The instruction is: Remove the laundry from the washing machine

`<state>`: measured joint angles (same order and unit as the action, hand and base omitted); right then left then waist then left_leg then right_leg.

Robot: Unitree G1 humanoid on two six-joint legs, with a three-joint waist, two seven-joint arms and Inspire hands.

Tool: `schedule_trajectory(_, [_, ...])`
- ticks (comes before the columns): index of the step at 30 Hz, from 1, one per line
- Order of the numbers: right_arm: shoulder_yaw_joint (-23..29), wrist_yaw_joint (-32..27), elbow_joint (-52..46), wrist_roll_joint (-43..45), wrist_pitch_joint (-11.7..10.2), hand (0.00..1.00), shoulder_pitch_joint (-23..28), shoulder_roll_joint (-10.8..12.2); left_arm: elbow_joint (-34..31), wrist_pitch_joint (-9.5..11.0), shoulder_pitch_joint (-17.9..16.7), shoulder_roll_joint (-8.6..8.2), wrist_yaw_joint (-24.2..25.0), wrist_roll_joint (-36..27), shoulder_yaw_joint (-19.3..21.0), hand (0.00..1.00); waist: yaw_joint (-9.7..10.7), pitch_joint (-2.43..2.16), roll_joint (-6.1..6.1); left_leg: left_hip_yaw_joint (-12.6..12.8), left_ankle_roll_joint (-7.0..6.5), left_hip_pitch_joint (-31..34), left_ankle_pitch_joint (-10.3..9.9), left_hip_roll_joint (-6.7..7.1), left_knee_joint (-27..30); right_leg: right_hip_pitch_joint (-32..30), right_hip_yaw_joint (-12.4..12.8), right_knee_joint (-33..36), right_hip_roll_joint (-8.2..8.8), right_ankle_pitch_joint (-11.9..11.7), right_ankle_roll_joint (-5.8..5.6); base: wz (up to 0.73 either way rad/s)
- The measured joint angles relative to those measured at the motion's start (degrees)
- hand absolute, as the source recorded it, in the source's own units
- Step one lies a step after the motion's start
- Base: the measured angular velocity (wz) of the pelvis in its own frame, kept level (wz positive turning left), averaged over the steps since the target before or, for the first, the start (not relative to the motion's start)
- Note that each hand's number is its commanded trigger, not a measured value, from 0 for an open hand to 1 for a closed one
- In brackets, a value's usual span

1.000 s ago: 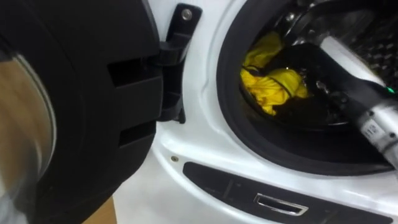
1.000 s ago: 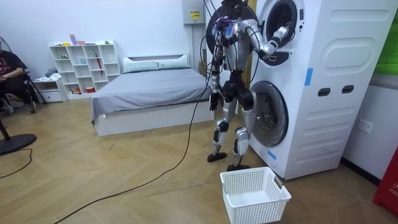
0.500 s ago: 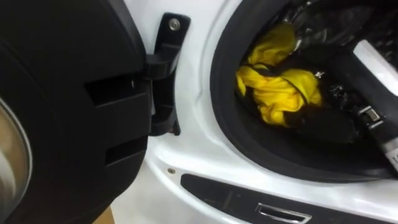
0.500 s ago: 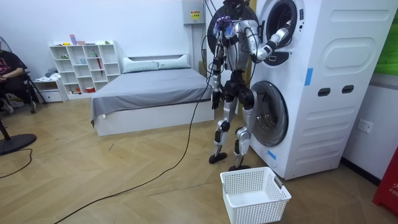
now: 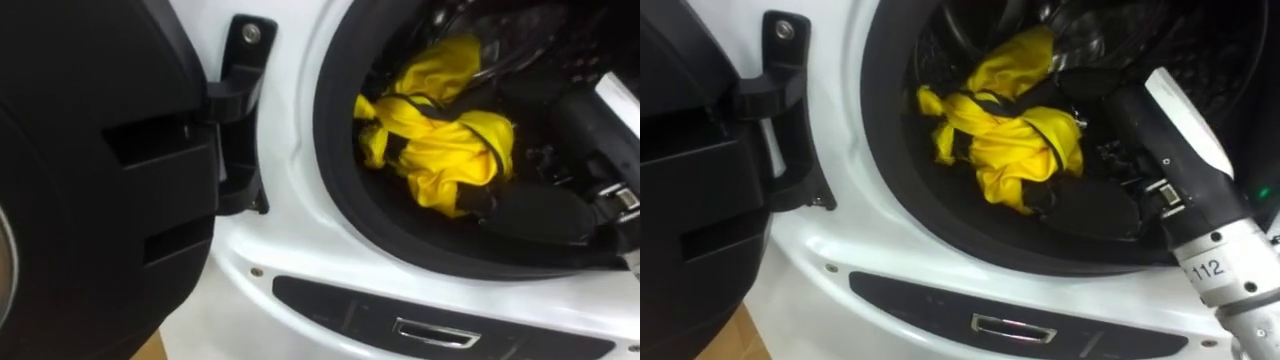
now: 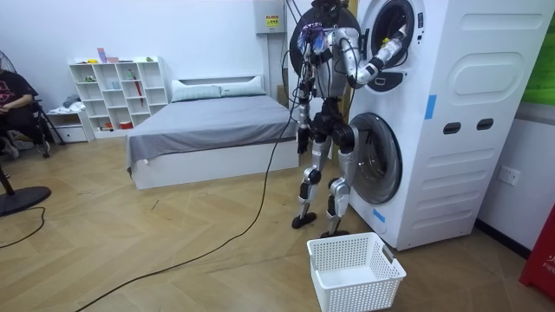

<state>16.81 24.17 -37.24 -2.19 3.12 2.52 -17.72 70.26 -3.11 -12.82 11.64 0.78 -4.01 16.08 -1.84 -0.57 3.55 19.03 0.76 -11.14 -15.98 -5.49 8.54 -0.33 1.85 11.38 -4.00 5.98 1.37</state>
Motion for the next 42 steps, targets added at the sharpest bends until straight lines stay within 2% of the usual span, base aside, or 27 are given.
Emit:
schedule_trajectory(5, [0.4,0.5,-0.2,-2.5,0.2,1.00,0.3,-1.0,0.1,0.7,1.3,0.07,0.3,0.1,3.5,0.00,0.1,-0.05,0.26,0.5,0.02,0.5,0.0,-0.08,0.1,-1.3,1.2,1.4,-0.16,0.0,-0.01,-0.02])
schedule_trajectory(6, [0.6,0.6,-0.7,-2.5,0.3,1.00,0.6,-1.1,0.1,0.7,1.4,0.07,0.3,0.3,4.5,0.00,0.3,-0.24,0.69,1.0,0.04,0.7,0.0,-0.09,0.1,-1.7,2.0,1.5,-0.24,0.0,-0.01,-0.05])
schedule_trajectory(10, [2.7,2.1,-4.8,-3.1,0.6,1.00,3.9,-1.4,0.1,0.7,1.5,0.04,0.1,2.4,6.4,0.00,0.4,-0.18,0.71,3.8,0.59,0.3,-0.4,-0.58,0.3,-2.2,5.4,1.8,-1.04,0.0,-0.04,-0.16])
schedule_trajectory(13, [3.2,2.8,-6.6,-5.1,0.4,1.00,5.9,-3.2,0.2,0.6,1.5,0.04,0.0,3.7,6.8,0.00,1.7,-0.15,0.89,6.2,1.03,-0.2,-0.8,-0.91,0.9,-2.5,7.3,2.5,-1.69,0.0,-0.06,-0.39])
schedule_trajectory(15, [4.0,4.2,-7.7,-6.3,-0.9,1.00,7.4,-4.0,0.4,0.7,1.7,0.13,0.0,4.8,7.3,0.00,2.1,-0.14,0.95,8.9,1.37,-0.5,-1.2,-1.12,1.6,-2.6,8.8,2.2,-2.02,-0.2,-0.26,-0.57])
schedule_trajectory(16, [4.0,4.5,-7.9,-7.1,-1.3,1.00,7.8,-4.6,0.4,0.7,1.6,0.17,0.0,4.8,7.3,0.00,2.6,-0.11,0.97,9.4,1.37,-0.4,-1.5,-1.30,1.9,-2.6,9.1,2.0,-2.06,-0.2,-0.29,-0.38])
schedule_trajectory(18, [5.3,4.8,-8.3,-9.5,-2.6,1.00,11.1,-6.9,0.4,0.7,0.9,0.59,0.6,4.8,7.4,0.00,4.5,-0.12,0.86,11.1,1.74,-0.4,-2.0,-1.97,3.2,-2.6,11.6,1.6,-3.05,-0.8,-0.21,-0.39])
schedule_trajectory(19, [6.4,4.8,-8.2,-9.9,-2.7,1.00,12.0,-7.1,0.4,0.6,0.7,0.74,0.8,4.7,7.4,0.00,4.9,-0.14,0.83,11.8,1.78,-0.4,-2.0,-2.16,3.3,-2.7,12.2,1.3,-3.31,-1.1,-0.20,-0.56])
schedule_trajectory(21, [9.8,4.2,-6.3,-10.1,-2.2,1.00,14.3,-7.1,0.4,0.5,-0.1,1.04,1.1,4.7,7.3,0.00,6.6,-0.12,0.78,14.2,1.90,-0.3,-1.9,-2.70,3.6,-3.4,12.5,1.3,-3.60,-2.1,-0.03,-0.62])
schedule_trajectory(23, [12.0,3.8,-2.7,-10.6,-1.6,1.00,14.4,-7.1,0.4,0.5,-0.7,1.14,1.1,4.7,7.3,0.00,9.4,0.21,0.97,17.8,2.21,-0.2,-1.8,-2.99,3.8,-5.0,12.5,1.4,-3.65,-3.5,-0.24,-0.92])
schedule_trajectory(24, [13.0,3.8,-1.7,-10.5,-1.4,1.00,14.4,-7.1,0.6,0.5,-0.9,1.24,1.1,4.7,7.3,0.00,10.7,0.12,0.95,19.8,2.43,-0.3,-1.7,-3.06,3.8,-5.7,12.3,1.5,-3.67,-4.2,-0.21,-0.87])
schedule_trajectory(26, [14.9,3.6,0.2,-10.0,-0.9,1.00,14.4,-7.1,0.6,0.7,-1.6,1.53,1.1,4.8,7.3,0.00,12.5,0.10,1.13,21.9,2.93,-0.4,-1.6,-3.04,3.7,-6.8,12.4,1.7,-3.93,-4.8,-0.24,-0.75])
schedule_trajectory(27, [16.0,3.1,1.5,-9.5,-0.2,1.00,14.6,-7.1,0.5,0.8,-1.7,1.90,1.1,4.8,7.1,0.00,14.2,0.11,1.40,22.9,3.11,-0.4,-1.5,-3.01,3.7,-7.1,12.8,1.8,-4.26,-5.0,-0.26,-0.58])
schedule_trajectory(29, [17.4,1.6,2.6,-8.5,0.7,1.00,14.6,-7.1,0.6,1.1,-1.9,2.28,1.1,4.8,6.9,0.00,16.0,0.07,1.68,24.8,3.38,-0.6,-1.4,-2.92,3.7,-8.0,14.6,2.3,-5.23,-5.5,0.22,-0.54])
schedule_trajectory(30, [18.6,1.0,3.1,-8.1,0.7,1.00,14.6,-7.1,0.7,1.2,-1.9,2.38,1.1,4.8,6.7,0.00,16.9,0.09,1.73,25.1,3.57,-0.6,-1.3,-2.95,3.7,-8.4,15.4,2.4,-5.53,-5.8,0.50,-0.55])
schedule_trajectory(33, [20.2,0.1,4.3,-8.1,0.7,1.00,14.6,-7.1,0.8,1.5,-2.0,2.68,1.1,4.7,6.6,0.00,18.0,0.10,1.87,24.9,3.83,-0.7,-1.6,-2.96,3.7,-8.8,16.7,2.3,-6.44,-6.2,0.65,-0.44])
schedule_trajectory(36, [20.5,-0.2,5.0,-7.9,0.7,1.00,14.8,-7.1,0.7,1.8,-2.2,3.42,1.1,4.6,4.4,0.00,19.9,0.02,2.30,25.8,4.16,-0.7,-2.0,-3.22,3.8,-9.2,18.1,2.4,-7.51,-6.6,1.16,-0.28])
schedule_trajectory(38, [20.4,-0.2,5.0,-7.7,0.7,1.00,15.0,-7.2,0.6,1.9,-1.9,3.54,1.1,4.6,3.3,0.00,20.1,-0.12,2.20,26.7,4.35,-0.7,-2.2,-3.41,4.0,-9.4,18.8,2.5,-8.08,-7.0,1.21,-0.38])
schedule_trajectory(40, [20.4,-0.2,5.4,-7.7,0.8,1.00,15.0,-7.5,0.6,1.9,-1.8,3.64,1.0,4.8,3.1,0.00,19.9,0.20,2.49,26.5,4.40,-0.9,-2.6,-3.48,4.3,-9.6,18.5,2.6,-8.48,-7.1,1.38,-0.41])
schedule_trajectory(42, [20.4,-0.2,5.7,-7.7,0.8,1.00,15.1,-7.5,0.6,1.9,-1.7,3.96,1.1,4.8,2.9,0.00,19.7,0.21,3.12,26.5,4.53,-1.1,-3.1,-3.60,4.3,-9.7,18.0,2.5,-8.90,-7.3,1.60,-0.33])
